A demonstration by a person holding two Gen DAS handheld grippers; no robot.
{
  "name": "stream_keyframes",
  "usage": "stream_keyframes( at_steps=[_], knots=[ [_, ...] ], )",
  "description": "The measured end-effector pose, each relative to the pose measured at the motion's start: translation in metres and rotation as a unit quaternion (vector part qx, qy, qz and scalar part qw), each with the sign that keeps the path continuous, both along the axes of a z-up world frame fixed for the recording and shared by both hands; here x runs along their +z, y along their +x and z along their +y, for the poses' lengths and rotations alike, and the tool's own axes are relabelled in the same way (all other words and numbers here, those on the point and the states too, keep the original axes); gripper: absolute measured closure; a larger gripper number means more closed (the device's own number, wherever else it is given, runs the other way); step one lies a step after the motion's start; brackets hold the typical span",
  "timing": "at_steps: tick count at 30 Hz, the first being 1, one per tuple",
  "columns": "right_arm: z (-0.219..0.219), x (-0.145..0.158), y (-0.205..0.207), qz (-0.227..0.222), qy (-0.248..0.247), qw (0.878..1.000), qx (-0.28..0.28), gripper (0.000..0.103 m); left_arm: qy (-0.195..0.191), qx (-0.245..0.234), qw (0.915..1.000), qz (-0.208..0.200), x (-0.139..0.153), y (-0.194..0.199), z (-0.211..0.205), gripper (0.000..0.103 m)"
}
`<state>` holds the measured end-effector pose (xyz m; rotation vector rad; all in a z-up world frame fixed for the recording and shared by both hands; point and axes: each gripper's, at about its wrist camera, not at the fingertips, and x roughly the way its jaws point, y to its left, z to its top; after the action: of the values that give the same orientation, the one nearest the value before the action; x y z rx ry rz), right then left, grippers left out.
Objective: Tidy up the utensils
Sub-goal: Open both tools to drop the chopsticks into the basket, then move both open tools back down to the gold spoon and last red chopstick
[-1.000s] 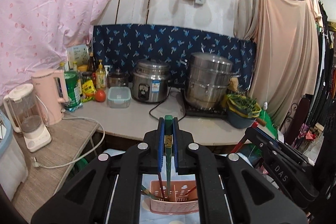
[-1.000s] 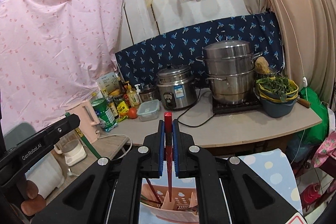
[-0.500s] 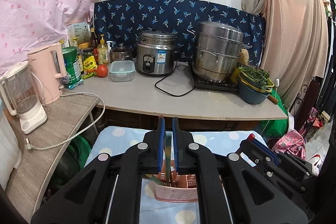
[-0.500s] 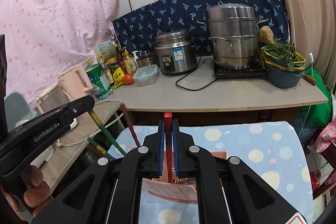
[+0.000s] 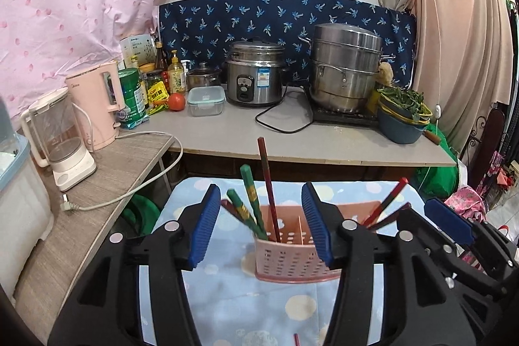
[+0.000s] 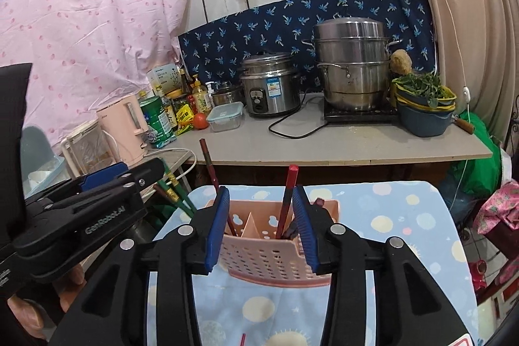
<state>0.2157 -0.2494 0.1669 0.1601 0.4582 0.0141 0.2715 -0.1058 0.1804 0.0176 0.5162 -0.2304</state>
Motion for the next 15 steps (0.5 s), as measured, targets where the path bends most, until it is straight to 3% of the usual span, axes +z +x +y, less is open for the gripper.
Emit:
stream_keyframes(
  at_steps=[15],
  knots=[
    [0.024, -0.023, -0.07, 0.017, -0.003, 1.0, 0.014, 0.063, 0.006, -0.01, 0.9998, 0.018, -0.023, -0.061, 0.011, 0.049]
  ],
)
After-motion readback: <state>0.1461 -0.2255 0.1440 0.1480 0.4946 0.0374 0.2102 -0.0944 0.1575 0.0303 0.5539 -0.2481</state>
